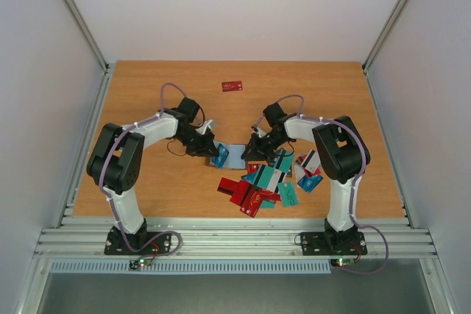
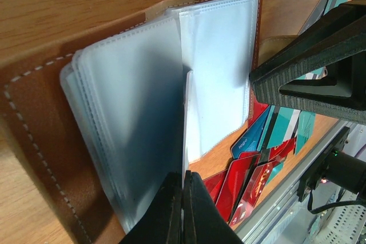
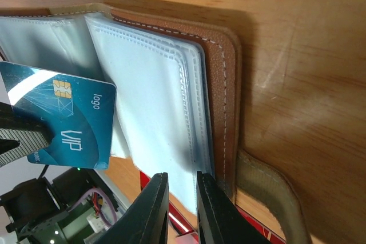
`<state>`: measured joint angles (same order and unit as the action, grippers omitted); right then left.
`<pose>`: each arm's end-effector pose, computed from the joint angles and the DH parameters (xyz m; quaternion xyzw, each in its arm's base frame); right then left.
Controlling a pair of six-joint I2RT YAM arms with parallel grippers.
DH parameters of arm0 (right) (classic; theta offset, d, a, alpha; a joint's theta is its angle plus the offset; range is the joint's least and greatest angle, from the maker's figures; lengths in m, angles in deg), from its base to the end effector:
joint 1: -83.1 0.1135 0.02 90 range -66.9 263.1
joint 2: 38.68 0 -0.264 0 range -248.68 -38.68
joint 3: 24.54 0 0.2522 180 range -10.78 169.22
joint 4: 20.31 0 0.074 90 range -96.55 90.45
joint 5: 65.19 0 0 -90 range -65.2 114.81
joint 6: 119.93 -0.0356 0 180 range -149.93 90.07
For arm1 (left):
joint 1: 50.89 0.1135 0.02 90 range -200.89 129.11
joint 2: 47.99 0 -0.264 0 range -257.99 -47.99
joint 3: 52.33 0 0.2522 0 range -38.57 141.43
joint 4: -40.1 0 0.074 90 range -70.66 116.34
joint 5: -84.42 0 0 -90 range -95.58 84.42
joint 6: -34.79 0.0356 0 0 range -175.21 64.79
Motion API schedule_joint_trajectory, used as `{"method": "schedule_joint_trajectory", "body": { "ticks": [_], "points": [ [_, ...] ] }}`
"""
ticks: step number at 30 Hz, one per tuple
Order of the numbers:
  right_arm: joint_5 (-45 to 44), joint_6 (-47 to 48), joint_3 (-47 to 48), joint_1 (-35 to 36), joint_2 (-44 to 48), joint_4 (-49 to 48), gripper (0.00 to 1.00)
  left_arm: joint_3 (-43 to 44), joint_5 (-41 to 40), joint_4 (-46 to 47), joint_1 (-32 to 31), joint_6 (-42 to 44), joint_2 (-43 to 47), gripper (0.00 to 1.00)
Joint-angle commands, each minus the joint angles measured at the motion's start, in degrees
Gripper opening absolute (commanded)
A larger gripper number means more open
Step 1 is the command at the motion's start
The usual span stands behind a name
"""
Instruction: Put the credit cards into the card holder
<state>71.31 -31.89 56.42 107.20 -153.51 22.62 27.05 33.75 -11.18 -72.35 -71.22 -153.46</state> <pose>0.3206 0.1717 0.1166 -0.2198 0.8870 0.4058 0.0145 0.3074 -0.1451 0.1579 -0.0815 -0.9331 0.3500 0.0093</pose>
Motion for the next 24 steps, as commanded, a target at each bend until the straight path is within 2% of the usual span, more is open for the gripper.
{"method": "schedule_joint_trajectory", "body": {
  "ticks": [1,24],
  "points": [
    [-2.7,0.3,-1.6,-0.1,-2.4,-0.1,0.16,-0.2,-0.3,1.1,0.4,0.3,0.1,0.0],
    [-1.0,-0.3,-0.8,-0.1,-3.2,-0.6,0.16,0.5,3.0,5.7,0.4,-2.3,-3.1,0.0]
  ]
}}
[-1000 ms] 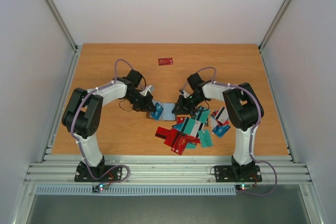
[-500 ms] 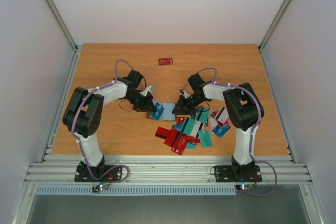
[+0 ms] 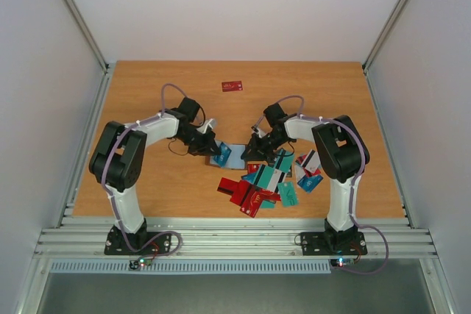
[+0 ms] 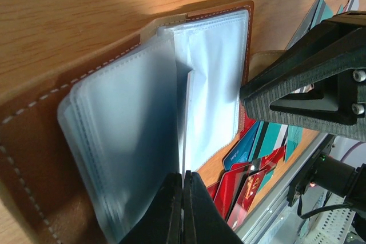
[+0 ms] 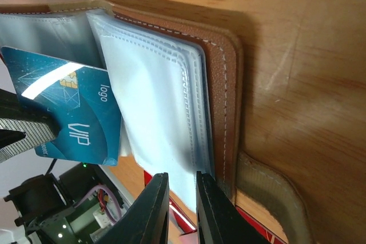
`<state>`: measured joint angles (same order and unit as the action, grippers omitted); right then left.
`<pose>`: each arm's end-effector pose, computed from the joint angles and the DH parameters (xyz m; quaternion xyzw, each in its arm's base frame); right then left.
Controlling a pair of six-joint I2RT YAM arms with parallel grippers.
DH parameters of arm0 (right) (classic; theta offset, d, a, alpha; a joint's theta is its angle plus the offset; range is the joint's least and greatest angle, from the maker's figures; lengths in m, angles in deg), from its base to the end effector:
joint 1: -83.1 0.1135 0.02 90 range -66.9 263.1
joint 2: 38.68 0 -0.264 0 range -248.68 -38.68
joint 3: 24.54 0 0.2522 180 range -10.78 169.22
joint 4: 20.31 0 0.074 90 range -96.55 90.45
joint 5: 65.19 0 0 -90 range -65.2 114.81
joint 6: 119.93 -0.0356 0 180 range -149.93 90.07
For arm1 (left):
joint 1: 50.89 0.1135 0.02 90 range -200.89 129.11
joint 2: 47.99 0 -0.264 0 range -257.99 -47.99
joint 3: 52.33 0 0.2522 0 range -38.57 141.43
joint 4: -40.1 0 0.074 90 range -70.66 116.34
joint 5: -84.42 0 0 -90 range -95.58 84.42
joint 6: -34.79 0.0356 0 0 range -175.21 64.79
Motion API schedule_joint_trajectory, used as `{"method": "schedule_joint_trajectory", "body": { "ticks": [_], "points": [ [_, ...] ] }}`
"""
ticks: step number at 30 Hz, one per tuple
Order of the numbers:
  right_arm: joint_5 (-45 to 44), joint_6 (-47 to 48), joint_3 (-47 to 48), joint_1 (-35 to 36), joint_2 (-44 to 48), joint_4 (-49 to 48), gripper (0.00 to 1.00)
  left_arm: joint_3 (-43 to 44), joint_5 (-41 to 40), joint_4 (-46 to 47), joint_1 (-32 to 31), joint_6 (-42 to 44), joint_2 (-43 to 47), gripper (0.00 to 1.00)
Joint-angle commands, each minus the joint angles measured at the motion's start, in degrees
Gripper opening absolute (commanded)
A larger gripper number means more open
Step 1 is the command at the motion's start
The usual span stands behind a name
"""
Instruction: Put the credit cards into the card holder
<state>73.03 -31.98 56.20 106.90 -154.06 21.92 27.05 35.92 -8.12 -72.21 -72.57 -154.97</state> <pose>0.3213 0.1707 0.1135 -0.2169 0.8817 0.4189 0.0109 0.3131 -0.1475 0.1516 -0.0758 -0.9259 0.3700 0.0075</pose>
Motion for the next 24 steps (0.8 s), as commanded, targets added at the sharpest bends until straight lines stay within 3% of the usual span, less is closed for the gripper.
{"method": "schedule_joint_trajectory", "body": {
  "ticks": [1,24],
  "points": [
    [-2.7,-0.2,-0.6,0.2,-2.8,0.0,0.16,0.5,0.7,2.6,0.2,-1.0,-1.6,0.0],
    [-1.5,-0.4,0.5,0.2,-4.0,0.0,0.15,-2.2,1.0,12.0,-0.3,-5.9,-3.8,0.0]
  ]
}}
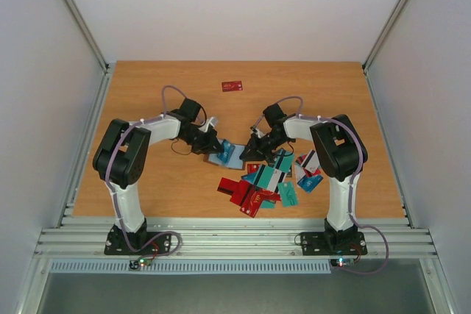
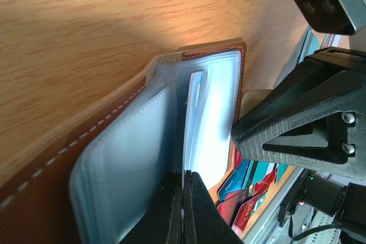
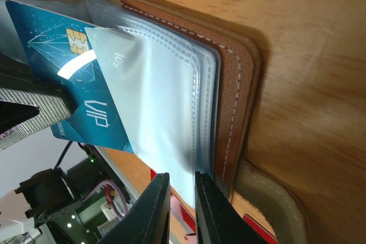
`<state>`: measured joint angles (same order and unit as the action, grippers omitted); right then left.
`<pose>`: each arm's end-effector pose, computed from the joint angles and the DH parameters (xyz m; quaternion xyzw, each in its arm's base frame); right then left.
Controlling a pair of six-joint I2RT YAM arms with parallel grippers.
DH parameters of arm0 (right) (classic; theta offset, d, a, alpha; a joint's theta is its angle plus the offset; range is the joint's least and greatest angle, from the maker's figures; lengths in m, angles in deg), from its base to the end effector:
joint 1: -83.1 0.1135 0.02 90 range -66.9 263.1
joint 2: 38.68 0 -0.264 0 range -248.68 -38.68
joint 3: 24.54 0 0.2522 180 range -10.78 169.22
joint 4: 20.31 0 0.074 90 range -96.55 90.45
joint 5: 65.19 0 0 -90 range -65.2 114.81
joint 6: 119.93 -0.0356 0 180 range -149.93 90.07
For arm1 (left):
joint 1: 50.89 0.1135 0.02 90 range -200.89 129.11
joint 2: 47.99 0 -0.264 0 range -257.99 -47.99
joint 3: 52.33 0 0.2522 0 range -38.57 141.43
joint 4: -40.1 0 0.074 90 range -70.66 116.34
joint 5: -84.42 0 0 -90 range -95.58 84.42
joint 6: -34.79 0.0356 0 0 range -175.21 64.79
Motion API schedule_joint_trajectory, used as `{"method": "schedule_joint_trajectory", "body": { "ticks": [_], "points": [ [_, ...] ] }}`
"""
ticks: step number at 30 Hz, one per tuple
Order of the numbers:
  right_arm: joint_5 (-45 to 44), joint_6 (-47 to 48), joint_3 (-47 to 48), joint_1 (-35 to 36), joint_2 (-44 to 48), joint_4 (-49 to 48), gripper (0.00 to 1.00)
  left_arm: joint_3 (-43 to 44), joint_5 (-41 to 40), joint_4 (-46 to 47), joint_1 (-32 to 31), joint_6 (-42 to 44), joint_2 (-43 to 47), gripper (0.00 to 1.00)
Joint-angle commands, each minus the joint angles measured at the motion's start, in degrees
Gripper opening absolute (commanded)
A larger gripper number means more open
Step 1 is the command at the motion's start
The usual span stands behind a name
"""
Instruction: Put the credit cards into the card holder
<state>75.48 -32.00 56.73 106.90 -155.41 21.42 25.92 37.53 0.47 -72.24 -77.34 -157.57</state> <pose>0.3234 0.1727 0.1088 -0.2162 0.8731 0.4370 0.0031 0.3232 -0.1525 0.1366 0.0545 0.9176 -0.3935 0.0087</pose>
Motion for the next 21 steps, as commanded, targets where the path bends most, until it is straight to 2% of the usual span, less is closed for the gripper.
{"method": "schedule_joint_trajectory", "body": {
  "ticks": [1,21],
  "points": [
    [-3.9,-0.7,-0.1,0.2,-2.6,0.4,0.15,-1.1,-0.7,3.5,-0.3,-1.2,-1.1,0.0],
    [-4.6,-7.2,-2.9,0.2,-1.1,-3.8,0.15,-4.5,-6.7,4.7,-4.6,-6.7,0.8,0.0]
  ]
}}
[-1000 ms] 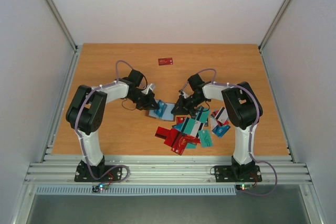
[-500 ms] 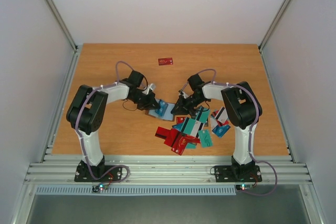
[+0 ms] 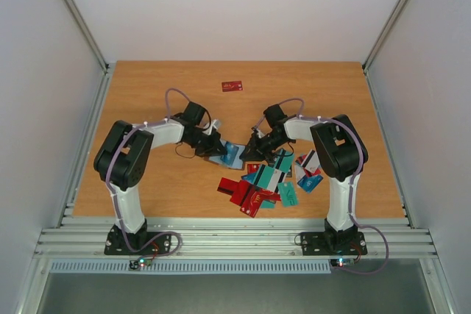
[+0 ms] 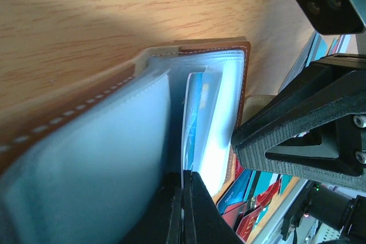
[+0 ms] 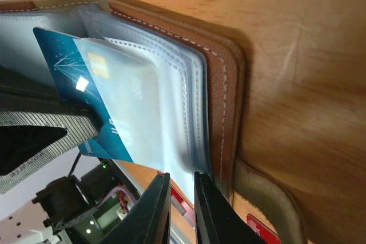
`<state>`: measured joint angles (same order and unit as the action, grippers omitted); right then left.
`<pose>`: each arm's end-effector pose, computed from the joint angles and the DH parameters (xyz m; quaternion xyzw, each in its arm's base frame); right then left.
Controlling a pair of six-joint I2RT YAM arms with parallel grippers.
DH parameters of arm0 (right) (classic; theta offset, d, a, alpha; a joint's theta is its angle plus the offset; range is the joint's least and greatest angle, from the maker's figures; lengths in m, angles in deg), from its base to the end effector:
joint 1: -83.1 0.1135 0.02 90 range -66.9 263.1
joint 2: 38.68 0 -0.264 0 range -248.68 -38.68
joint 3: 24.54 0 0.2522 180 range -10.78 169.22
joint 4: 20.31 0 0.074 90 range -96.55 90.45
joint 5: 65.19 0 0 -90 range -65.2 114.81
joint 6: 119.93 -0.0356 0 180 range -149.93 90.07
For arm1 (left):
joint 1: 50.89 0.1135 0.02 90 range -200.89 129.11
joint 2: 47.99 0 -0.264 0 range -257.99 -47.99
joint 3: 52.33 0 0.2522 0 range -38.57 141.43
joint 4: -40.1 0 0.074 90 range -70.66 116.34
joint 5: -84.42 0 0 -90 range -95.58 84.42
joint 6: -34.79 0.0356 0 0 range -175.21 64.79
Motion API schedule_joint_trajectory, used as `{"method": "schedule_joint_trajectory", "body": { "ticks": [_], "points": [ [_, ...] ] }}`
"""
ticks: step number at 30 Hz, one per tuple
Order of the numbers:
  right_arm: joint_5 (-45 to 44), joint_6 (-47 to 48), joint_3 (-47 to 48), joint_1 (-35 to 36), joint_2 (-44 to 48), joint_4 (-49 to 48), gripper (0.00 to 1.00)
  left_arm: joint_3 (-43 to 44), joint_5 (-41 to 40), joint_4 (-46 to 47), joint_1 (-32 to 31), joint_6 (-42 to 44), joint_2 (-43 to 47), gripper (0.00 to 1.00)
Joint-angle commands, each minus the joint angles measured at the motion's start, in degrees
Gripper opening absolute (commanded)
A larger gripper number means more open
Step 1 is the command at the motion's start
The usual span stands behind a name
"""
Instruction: Put the credit cards into the card holder
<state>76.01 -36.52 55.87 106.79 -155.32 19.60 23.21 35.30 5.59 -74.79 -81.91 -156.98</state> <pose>0.3230 0.1720 0.1069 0.1847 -0.8775 -0.4425 0.0070 0.3144 -0.1648 0.1306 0.0443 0.9211 -0.3865 0.0154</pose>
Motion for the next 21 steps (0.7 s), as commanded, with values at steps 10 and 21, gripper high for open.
{"method": "schedule_joint_trajectory", "body": {
  "ticks": [10,21],
  "points": [
    [-5.1,-4.3,-1.8,0.3,0.8,-1.8,0.15,-2.2,-8.3,-0.9,-4.1,-5.6,0.7,0.05],
    [-6.5,-3.0,-0.5,0.3,4.3,2.3,0.16,0.2,-11.6,-6.3,-5.9,-4.3,2.2,0.23]
  ]
}}
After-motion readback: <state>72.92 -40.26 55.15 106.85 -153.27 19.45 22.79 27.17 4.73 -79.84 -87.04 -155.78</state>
